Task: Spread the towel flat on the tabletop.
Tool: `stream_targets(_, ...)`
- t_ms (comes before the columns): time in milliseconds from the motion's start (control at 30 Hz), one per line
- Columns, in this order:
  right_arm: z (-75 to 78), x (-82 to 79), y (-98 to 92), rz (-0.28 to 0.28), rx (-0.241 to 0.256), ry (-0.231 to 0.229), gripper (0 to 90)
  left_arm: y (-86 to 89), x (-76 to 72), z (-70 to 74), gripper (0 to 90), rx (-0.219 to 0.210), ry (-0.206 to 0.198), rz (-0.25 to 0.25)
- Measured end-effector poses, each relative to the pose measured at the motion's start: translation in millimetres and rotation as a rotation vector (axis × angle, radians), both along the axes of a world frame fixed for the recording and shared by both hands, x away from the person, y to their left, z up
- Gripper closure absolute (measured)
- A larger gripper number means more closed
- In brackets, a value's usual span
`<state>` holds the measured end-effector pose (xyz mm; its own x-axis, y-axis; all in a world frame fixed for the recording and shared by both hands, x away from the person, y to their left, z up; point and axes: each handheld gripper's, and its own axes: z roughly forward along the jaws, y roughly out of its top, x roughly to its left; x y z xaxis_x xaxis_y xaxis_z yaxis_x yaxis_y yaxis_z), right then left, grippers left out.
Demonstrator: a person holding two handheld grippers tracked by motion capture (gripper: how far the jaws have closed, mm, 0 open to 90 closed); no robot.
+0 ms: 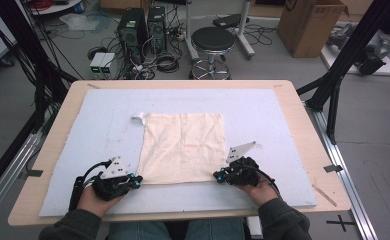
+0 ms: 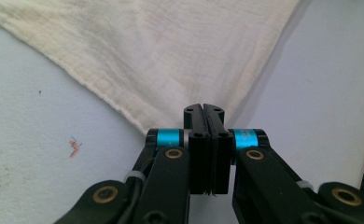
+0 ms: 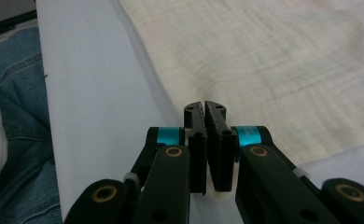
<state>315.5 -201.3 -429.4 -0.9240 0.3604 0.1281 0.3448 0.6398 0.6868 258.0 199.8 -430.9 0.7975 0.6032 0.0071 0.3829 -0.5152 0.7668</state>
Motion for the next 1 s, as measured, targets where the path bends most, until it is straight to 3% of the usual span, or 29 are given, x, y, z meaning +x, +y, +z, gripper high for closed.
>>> stream_targets(300, -0.9, -3.6, 0.3, 0.008, 0.002, 0.011, 87.5, 0.6, -1.3, -1.8, 87.6, -0.004, 0.012, -0.014)
stream_targets(367, -0.4, -3.2, -1.2, 0.005, 0.017, 0.018, 85.8, 0.9, -1.1, -1.6, 79.5, -0.028, 0.023, -0.010)
stream_targets(667, 6.6, -4.0, -9.1, -0.029, 0.102, 0.005, 69.6, 13.2, 0.5, 5.2, 64.0, -0.114, 0.007, 0.035)
stream_targets(1000, 11.0, -0.2, -12.5, -0.084, 0.140, -0.034, 50.6, 24.9, 5.1, 13.3, 53.4, -0.175, -0.029, 0.099)
